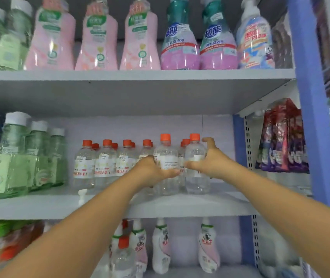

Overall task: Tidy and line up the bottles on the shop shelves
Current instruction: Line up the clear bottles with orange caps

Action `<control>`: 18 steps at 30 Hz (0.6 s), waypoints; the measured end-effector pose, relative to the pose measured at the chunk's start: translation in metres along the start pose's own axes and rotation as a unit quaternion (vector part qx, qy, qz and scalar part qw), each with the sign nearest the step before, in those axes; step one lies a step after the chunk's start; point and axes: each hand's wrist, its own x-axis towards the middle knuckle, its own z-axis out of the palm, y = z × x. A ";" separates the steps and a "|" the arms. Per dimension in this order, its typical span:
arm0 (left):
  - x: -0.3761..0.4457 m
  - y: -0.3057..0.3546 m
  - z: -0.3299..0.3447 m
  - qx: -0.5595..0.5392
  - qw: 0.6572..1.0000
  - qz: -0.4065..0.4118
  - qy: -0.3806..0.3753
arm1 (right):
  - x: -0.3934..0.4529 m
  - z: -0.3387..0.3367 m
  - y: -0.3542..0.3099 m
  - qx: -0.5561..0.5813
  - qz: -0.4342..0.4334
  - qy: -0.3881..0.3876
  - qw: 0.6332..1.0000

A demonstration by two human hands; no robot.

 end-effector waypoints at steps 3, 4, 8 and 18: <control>0.018 0.004 0.000 0.066 0.997 -0.028 -0.043 | 0.014 0.001 -0.004 -0.064 0.007 -0.036 0.997; 0.021 0.005 0.001 0.073 0.995 -0.036 -0.048 | 0.018 0.002 -0.004 -0.075 0.011 -0.041 0.996; 0.030 0.003 0.014 0.089 0.994 -0.054 -0.026 | 0.031 0.012 -0.003 -0.101 0.027 -0.036 0.994; 0.029 -0.016 0.015 0.002 0.998 -0.045 -0.039 | 0.053 -0.012 0.009 0.118 0.023 -0.048 0.992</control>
